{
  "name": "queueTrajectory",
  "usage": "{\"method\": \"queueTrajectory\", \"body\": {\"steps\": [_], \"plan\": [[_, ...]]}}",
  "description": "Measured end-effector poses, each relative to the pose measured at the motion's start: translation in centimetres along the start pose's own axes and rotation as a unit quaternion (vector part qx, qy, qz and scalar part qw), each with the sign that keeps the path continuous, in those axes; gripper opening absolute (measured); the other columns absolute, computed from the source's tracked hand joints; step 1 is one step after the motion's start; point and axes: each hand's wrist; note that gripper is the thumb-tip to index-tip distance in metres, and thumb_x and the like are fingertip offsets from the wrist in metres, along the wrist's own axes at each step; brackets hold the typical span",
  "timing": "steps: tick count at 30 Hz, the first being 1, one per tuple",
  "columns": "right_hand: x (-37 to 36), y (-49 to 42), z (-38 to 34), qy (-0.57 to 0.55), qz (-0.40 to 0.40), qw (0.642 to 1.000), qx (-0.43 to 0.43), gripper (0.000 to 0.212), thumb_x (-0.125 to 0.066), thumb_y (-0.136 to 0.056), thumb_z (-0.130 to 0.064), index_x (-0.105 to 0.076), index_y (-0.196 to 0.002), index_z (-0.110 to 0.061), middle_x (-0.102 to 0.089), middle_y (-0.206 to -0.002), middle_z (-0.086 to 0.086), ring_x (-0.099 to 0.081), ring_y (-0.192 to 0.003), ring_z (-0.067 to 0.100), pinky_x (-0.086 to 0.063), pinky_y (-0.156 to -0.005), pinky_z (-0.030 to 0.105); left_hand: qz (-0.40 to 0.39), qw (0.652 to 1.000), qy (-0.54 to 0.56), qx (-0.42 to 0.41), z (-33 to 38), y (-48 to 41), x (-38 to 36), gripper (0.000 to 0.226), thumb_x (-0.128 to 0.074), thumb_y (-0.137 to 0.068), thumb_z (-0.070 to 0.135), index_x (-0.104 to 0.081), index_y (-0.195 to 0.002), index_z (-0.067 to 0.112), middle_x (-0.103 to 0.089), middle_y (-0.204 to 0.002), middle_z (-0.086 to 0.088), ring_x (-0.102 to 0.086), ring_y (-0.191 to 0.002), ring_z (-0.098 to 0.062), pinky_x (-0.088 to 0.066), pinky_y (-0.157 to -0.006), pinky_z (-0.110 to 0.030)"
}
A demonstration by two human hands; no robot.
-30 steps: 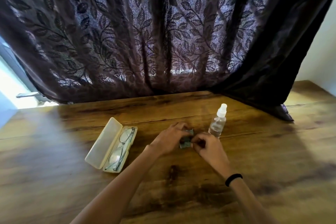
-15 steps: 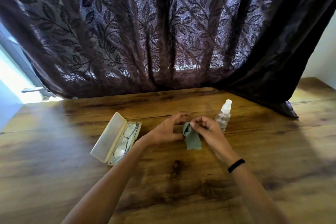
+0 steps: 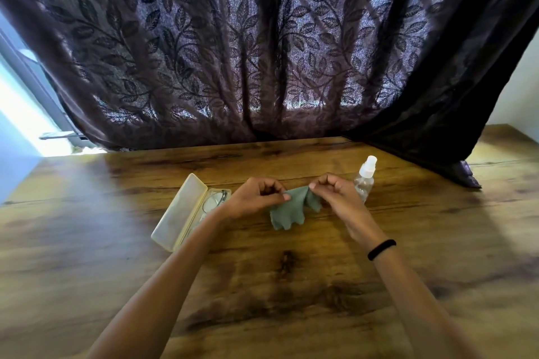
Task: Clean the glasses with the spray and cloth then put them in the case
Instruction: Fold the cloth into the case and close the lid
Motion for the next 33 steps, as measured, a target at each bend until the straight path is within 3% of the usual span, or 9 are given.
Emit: {"method": "queueTrajectory", "body": {"steps": [7, 9, 11, 14, 18, 23, 26, 29, 33], "plan": [[0.5, -2.2, -0.9, 0.172, -0.008, 0.985, 0.030, 0.010, -0.061, -0.086, -0.008, -0.067, -0.093, -0.012, -0.066, -0.092, 0.001, -0.060, -0.089, 0.013, -0.048, -0.074, 0.021, 0.077, 0.990, -0.107, 0.042, 0.5, -0.3, 2.0, 0.015, -0.074, -0.076, 0.014, -0.066, -0.089, 0.018, -0.069, -0.091, -0.001, -0.061, -0.078, -0.005, -0.049, -0.070, -0.012], [0.6, -2.6, -1.1, 0.218, 0.022, 0.974, 0.058, 0.012, -0.060, -0.086, -0.007, -0.068, -0.090, -0.016, -0.065, -0.090, -0.002, -0.058, -0.087, 0.011, -0.046, -0.074, 0.021, 0.120, 0.979, -0.162, 0.021, 0.9, -0.3, 2.4, 0.018, -0.074, -0.076, 0.010, -0.068, -0.092, 0.015, -0.068, -0.091, -0.001, -0.059, -0.076, -0.004, -0.045, -0.065, -0.006], [0.7, -2.8, -1.3, 0.256, 0.051, 0.961, 0.090, 0.015, -0.060, -0.085, -0.006, -0.069, -0.088, -0.019, -0.063, -0.089, -0.007, -0.055, -0.084, 0.005, -0.042, -0.069, 0.016, 0.141, 0.969, -0.202, -0.019, 1.4, 0.0, 2.4, 0.018, -0.072, -0.076, 0.007, -0.070, -0.094, 0.011, -0.067, -0.094, -0.003, -0.059, -0.079, -0.008, -0.045, -0.070, -0.012], [0.9, -1.9, -0.3, 0.317, -0.001, 0.947, 0.060, 0.017, -0.060, -0.086, -0.007, -0.068, -0.095, -0.019, -0.062, -0.102, -0.008, -0.053, -0.091, 0.002, -0.040, -0.073, 0.012, 0.098, 0.955, -0.274, -0.050, 1.2, 1.2, 1.7, 0.020, -0.069, -0.079, 0.007, -0.069, -0.098, 0.012, -0.066, -0.102, -0.003, -0.058, -0.088, -0.010, -0.048, -0.080, -0.020], [0.7, 0.7, 2.2, 0.377, -0.105, 0.920, -0.002, 0.014, -0.060, -0.085, -0.011, -0.066, -0.096, -0.019, -0.062, -0.118, -0.003, -0.056, -0.111, 0.011, -0.046, -0.096, 0.028, -0.006, 0.943, -0.333, -0.012, -0.7, 3.1, -0.4, 0.022, -0.064, -0.084, 0.012, -0.066, -0.105, 0.018, -0.064, -0.114, 0.002, -0.059, -0.103, -0.012, -0.047, -0.092, -0.027], [1.1, 1.7, 2.8, 0.367, -0.113, 0.923, 0.013, 0.015, -0.062, -0.084, -0.010, -0.067, -0.094, -0.019, -0.064, -0.113, -0.005, -0.057, -0.105, 0.006, -0.045, -0.095, 0.025, -0.010, 0.941, -0.339, -0.014, -1.9, 3.9, -1.0, 0.021, -0.064, -0.085, 0.021, -0.065, -0.106, 0.021, -0.064, -0.112, 0.005, -0.058, -0.093, -0.005, -0.039, -0.076, -0.011], [1.2, 1.8, 3.0, 0.382, -0.116, 0.917, 0.019, 0.015, -0.061, -0.085, -0.011, -0.067, -0.094, -0.021, -0.064, -0.110, -0.007, -0.056, -0.099, 0.003, -0.043, -0.086, 0.018, -0.014, 0.937, -0.348, -0.003, -2.4, 4.1, -0.8, 0.020, -0.062, -0.085, 0.027, -0.065, -0.104, 0.019, -0.065, -0.110, 0.003, -0.059, -0.090, -0.009, -0.047, -0.074, -0.019], [1.2, 1.6, 3.2, 0.364, -0.104, 0.925, 0.038, 0.015, -0.059, -0.087, -0.012, -0.063, -0.093, -0.025, -0.058, -0.106, -0.013, -0.054, -0.099, 0.001, -0.041, -0.081, 0.013, -0.008, 0.959, -0.283, 0.009, -2.4, 4.2, -0.4, 0.017, -0.063, -0.085, 0.027, -0.064, -0.100, 0.018, -0.062, -0.103, 0.007, -0.059, -0.092, -0.008, -0.049, -0.078, -0.019], [0.8, 0.8, 2.9, 0.296, -0.065, 0.951, 0.054, 0.019, -0.055, -0.088, -0.010, -0.056, -0.088, -0.029, -0.056, -0.096, -0.019, -0.052, -0.088, -0.008, -0.043, -0.067, 0.009, 0.021, 0.983, -0.178, 0.048, -1.7, 3.6, 0.3, 0.008, -0.061, -0.087, 0.024, -0.060, -0.096, 0.023, -0.059, -0.088, 0.015, -0.056, -0.079, 0.005, -0.045, -0.064, -0.008]]}}
Point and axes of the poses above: each hand's wrist, its own y-axis away from the middle knuckle, its own x-axis out of the back of the hand, z = x × y
